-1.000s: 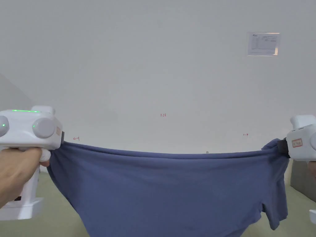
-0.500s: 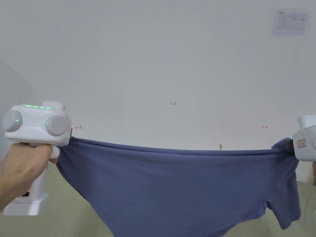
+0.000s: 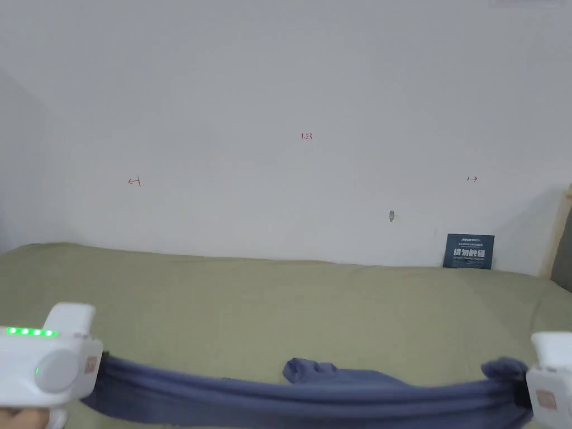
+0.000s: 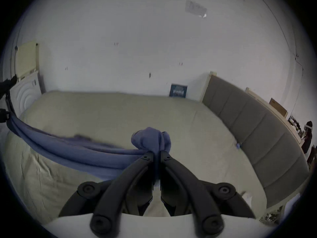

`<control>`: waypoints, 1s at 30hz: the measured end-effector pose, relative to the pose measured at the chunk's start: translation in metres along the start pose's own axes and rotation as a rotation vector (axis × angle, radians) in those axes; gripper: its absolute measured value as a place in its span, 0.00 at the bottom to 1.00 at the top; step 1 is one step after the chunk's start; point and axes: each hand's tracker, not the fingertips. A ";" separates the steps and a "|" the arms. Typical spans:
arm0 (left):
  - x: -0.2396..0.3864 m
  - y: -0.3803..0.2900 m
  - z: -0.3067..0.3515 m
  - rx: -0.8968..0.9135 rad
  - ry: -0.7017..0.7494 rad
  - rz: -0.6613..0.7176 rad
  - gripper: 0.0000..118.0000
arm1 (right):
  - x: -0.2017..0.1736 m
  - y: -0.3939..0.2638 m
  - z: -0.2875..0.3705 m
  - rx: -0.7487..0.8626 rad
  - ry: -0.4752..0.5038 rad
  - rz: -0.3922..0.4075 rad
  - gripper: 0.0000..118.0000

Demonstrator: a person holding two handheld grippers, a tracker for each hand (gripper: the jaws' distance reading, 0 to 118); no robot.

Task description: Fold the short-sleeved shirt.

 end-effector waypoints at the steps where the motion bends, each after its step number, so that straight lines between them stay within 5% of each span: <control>1: -0.002 -0.017 0.005 -0.014 -0.006 -0.002 0.01 | 0.001 -0.018 0.006 0.003 0.004 0.006 0.05; 9: -0.024 -0.150 0.066 -0.111 -0.061 0.028 0.01 | 0.005 -0.165 0.086 -0.044 0.036 -0.002 0.05; 11: -0.031 -0.175 0.080 -0.127 -0.070 0.048 0.01 | 0.010 -0.190 0.106 -0.073 0.054 -0.088 0.05; 20: -0.042 -0.238 0.098 -0.181 -0.143 0.054 0.01 | 0.015 -0.245 0.137 -0.091 0.063 -0.145 0.05; 21: -0.041 -0.240 0.098 -0.182 -0.159 0.064 0.01 | 0.014 -0.245 0.136 -0.087 0.065 -0.146 0.06; 22: -0.042 -0.240 0.099 -0.170 -0.165 0.076 0.04 | 0.014 -0.244 0.136 -0.083 0.063 -0.154 0.18; 23: -0.043 -0.240 0.099 -0.162 -0.166 0.078 0.16 | 0.013 -0.243 0.138 -0.077 0.062 -0.163 0.40; 24: -0.045 -0.238 0.101 -0.143 -0.188 0.079 0.42 | 0.013 -0.240 0.139 -0.077 0.059 -0.173 0.72; 25: -0.046 -0.238 0.103 -0.130 -0.198 0.081 0.85 | 0.013 -0.238 0.140 -0.080 0.055 -0.193 1.00; 26: -0.046 -0.237 0.105 -0.123 -0.209 0.090 0.96 | 0.013 -0.237 0.139 -0.090 0.052 -0.204 0.95; 30: -0.047 -0.228 0.119 -0.058 -0.155 0.087 0.95 | 0.011 -0.214 0.139 -0.057 0.066 -0.203 0.97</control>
